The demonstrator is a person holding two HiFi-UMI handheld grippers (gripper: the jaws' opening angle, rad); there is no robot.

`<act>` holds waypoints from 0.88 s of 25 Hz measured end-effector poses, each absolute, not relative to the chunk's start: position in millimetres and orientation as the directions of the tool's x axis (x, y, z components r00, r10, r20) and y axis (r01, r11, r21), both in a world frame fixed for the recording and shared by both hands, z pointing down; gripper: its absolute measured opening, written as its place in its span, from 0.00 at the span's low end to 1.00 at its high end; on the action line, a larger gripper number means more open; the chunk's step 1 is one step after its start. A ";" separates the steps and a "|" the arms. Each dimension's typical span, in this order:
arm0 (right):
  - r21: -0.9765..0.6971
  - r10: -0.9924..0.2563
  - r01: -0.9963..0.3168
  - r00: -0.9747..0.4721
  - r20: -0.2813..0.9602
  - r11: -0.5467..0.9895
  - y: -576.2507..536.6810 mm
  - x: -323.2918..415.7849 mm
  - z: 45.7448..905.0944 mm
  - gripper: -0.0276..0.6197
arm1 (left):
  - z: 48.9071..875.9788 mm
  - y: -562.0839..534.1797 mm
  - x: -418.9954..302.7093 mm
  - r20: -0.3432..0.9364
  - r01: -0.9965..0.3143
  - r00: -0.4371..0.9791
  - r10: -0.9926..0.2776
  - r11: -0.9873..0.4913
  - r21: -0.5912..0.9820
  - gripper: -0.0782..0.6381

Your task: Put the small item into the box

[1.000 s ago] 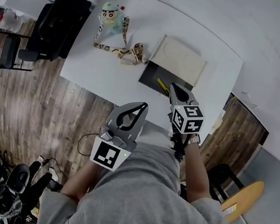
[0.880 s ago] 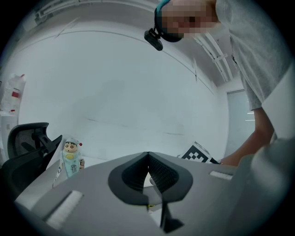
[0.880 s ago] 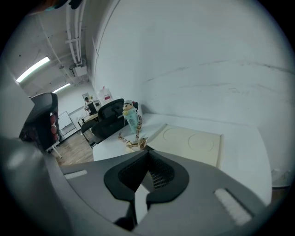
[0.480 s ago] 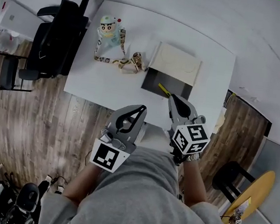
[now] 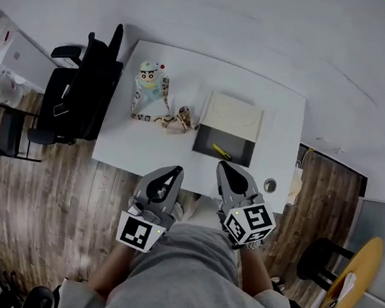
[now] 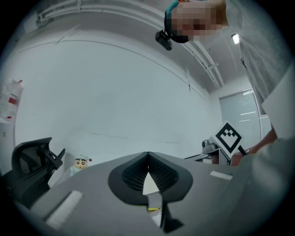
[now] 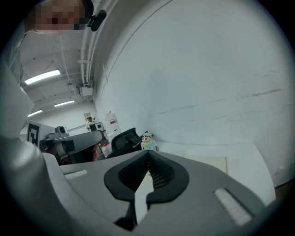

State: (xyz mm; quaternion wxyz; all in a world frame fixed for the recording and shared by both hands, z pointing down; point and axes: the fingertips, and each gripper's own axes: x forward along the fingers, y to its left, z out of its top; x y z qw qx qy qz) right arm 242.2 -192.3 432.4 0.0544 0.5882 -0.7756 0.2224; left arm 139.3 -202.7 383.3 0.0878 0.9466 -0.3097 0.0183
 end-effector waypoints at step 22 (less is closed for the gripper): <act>-0.226 -0.915 -0.903 -0.393 0.089 0.366 -194.1 194.9 322.1 0.07 | 318.7 -243.4 68.5 -0.066 -0.700 0.700 -0.711 -0.701 0.135 0.11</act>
